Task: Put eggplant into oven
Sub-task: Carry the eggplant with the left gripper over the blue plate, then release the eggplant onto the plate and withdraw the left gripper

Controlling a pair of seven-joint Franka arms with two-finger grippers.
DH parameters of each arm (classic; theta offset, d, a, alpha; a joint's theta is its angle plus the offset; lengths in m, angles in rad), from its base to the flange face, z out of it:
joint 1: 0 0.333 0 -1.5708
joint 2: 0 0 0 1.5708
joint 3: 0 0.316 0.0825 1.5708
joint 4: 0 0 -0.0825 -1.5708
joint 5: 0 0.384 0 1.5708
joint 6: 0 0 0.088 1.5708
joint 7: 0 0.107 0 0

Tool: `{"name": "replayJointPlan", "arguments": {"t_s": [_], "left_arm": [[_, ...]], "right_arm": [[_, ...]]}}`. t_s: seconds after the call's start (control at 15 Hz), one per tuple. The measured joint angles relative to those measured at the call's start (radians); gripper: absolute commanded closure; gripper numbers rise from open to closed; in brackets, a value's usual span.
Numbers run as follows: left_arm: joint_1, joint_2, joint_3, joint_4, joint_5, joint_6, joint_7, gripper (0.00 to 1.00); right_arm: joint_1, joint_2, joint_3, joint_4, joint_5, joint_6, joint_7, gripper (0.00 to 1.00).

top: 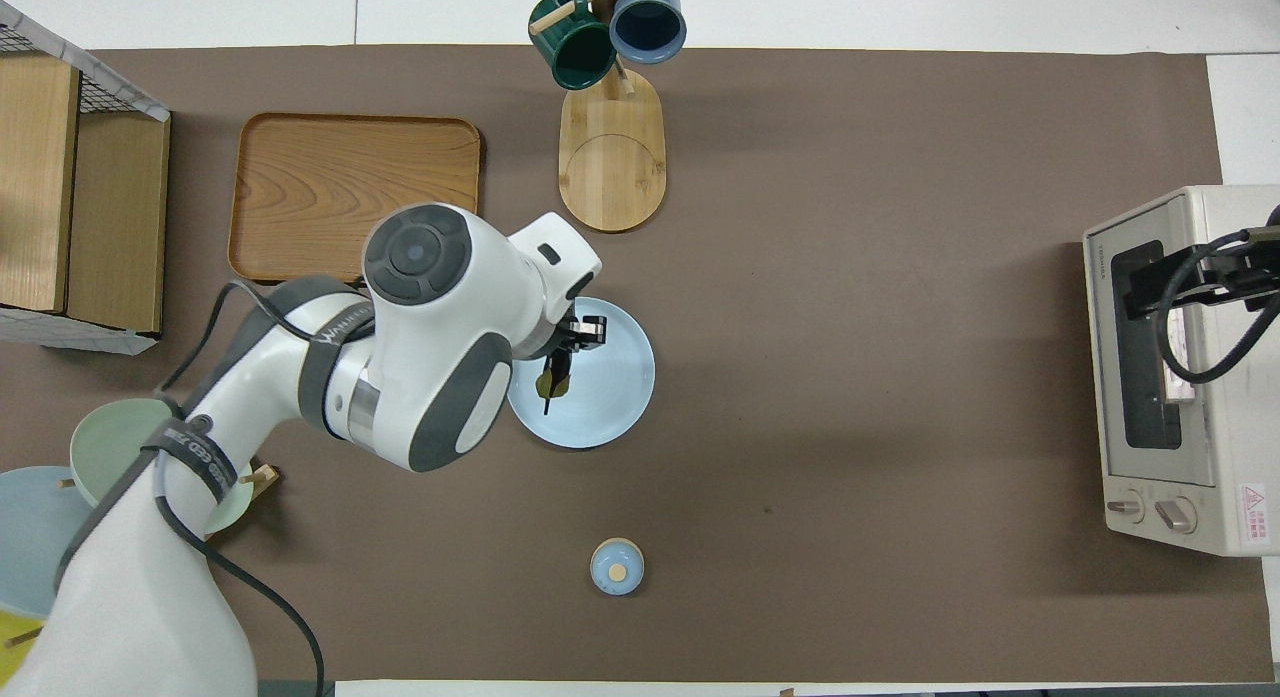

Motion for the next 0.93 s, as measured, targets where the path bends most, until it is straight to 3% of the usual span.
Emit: {"name": "replayJointPlan", "arguments": {"t_s": [0.4, 0.47, 0.53, 0.6, 0.66, 0.73, 0.8, 0.86, 0.93], "left_arm": [[-0.019, 0.001, 0.002, -0.096, 0.000, 0.103, -0.004, 1.00], [-0.021, 0.001, 0.002, -0.102, 0.000, 0.111, -0.005, 0.88], [-0.021, 0.001, 0.002, -0.105, 0.000, 0.114, -0.005, 0.38], [-0.021, 0.001, 0.002, -0.105, 0.000, 0.114, -0.005, 0.00], [-0.021, 0.001, 0.003, -0.105, 0.000, 0.114, -0.005, 0.00], [-0.021, 0.000, 0.005, -0.104, 0.000, 0.114, -0.006, 0.00], [-0.021, -0.002, 0.009, -0.103, 0.000, 0.114, -0.006, 0.00], [-0.020, -0.006, 0.015, -0.099, 0.000, 0.110, -0.006, 0.00], [-0.015, -0.013, 0.025, -0.086, 0.000, 0.092, -0.006, 0.00]], "right_arm": [[0.000, 0.000, 0.000, 0.000, 0.000, 0.000, 0.000, 0.00], [0.000, 0.000, 0.000, 0.000, 0.000, 0.000, 0.000, 0.00], [0.000, 0.000, 0.000, 0.000, 0.000, 0.000, 0.000, 0.00], [0.000, 0.000, 0.000, 0.000, 0.000, 0.000, 0.000, 0.00], [0.000, 0.000, 0.000, 0.000, 0.000, -0.002, 0.000, 0.00], [0.000, 0.000, 0.000, -0.001, 0.000, -0.010, -0.005, 0.17], [0.000, 0.000, 0.000, -0.004, 0.000, -0.016, -0.022, 0.47], [0.000, 0.000, -0.001, -0.007, 0.000, -0.016, -0.044, 0.82], [-0.002, 0.000, -0.003, -0.012, 0.000, -0.016, -0.066, 1.00]]}}
